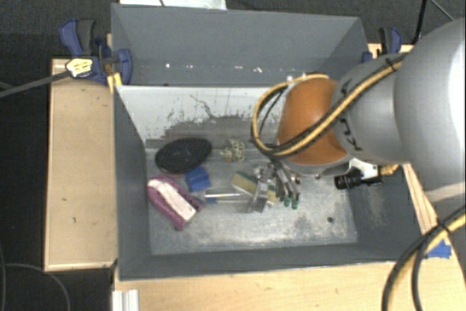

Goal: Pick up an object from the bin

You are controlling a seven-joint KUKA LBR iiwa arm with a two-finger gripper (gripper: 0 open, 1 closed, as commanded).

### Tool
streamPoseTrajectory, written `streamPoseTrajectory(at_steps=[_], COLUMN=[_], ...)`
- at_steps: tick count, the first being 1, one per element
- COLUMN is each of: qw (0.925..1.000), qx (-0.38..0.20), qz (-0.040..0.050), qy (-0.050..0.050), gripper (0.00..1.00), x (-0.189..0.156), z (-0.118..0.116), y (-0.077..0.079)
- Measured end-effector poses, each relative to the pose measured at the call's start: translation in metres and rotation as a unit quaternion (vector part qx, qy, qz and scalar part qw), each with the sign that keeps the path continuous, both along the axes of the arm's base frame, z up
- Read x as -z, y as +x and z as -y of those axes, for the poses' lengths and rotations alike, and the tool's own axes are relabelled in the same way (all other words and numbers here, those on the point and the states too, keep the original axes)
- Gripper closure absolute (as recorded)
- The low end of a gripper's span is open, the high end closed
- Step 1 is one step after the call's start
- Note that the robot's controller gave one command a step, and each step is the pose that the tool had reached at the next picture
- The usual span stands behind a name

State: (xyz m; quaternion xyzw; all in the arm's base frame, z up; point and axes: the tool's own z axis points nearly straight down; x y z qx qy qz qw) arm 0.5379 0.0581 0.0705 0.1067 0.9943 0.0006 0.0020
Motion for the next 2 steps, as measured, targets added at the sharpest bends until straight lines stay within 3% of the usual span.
streamPoseTrajectory(at_steps=[1,2], qw=[1.0,1.0], qx=[-0.002,-0.002], qz=[0.0028,0.0007], qy=[0.001,0.001], gripper=[1.0,1.0], x=[-0.107,-0.151], z=[-0.005,-0.015], y=[0.001,-0.021])
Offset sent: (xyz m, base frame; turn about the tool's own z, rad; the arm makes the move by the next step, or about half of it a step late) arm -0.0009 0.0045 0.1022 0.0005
